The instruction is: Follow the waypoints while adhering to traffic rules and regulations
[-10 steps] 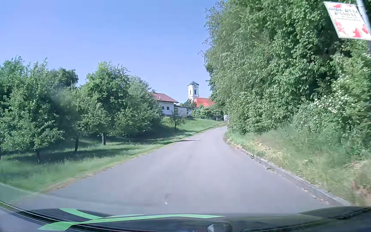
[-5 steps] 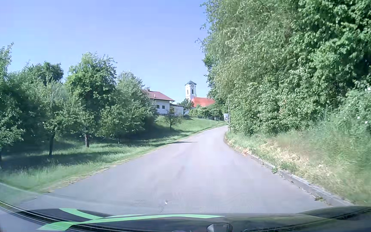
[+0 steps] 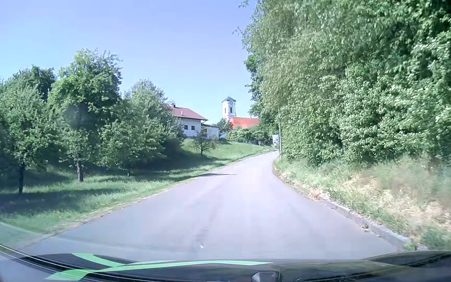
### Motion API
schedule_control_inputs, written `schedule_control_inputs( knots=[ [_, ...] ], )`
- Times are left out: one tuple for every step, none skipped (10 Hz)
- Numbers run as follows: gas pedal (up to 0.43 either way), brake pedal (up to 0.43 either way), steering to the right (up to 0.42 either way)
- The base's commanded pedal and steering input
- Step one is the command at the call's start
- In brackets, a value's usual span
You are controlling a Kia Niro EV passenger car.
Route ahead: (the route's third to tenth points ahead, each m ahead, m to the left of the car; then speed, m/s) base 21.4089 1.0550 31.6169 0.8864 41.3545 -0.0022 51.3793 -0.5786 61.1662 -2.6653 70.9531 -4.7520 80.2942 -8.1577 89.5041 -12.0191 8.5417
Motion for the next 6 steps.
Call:
schedule_control_inputs(
  knots=[
    [0.157,0.000,0.007],
    [0.157,0.000,0.007],
    [0.157,0.000,0.007],
    [0.157,0.000,0.007],
    [0.157,0.000,0.007],
    [0.157,0.000,0.007]
  ],
)
